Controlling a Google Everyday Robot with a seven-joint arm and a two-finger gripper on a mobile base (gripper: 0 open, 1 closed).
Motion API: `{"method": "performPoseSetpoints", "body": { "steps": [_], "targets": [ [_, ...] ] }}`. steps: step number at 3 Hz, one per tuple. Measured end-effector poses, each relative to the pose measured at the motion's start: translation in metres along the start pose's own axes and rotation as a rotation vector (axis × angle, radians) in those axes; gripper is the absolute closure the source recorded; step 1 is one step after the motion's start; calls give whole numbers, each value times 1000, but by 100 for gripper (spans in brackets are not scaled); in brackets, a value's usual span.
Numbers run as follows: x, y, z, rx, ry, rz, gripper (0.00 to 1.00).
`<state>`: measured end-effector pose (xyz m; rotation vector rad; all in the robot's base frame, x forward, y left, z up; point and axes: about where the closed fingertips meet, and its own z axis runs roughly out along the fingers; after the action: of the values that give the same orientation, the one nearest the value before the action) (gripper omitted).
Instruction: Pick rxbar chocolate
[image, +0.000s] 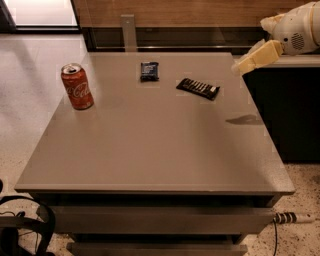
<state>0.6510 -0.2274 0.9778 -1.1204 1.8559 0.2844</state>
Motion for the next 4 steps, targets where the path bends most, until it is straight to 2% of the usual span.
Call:
{"method": "performPoseSetpoints", "body": {
  "steps": [2, 3, 4],
  "targets": [
    [25, -17, 78, -120, -110, 97, 0],
    [41, -15, 100, -139, -132, 121, 0],
    [56, -9, 126, -150, -165, 116, 0]
  ]
}}
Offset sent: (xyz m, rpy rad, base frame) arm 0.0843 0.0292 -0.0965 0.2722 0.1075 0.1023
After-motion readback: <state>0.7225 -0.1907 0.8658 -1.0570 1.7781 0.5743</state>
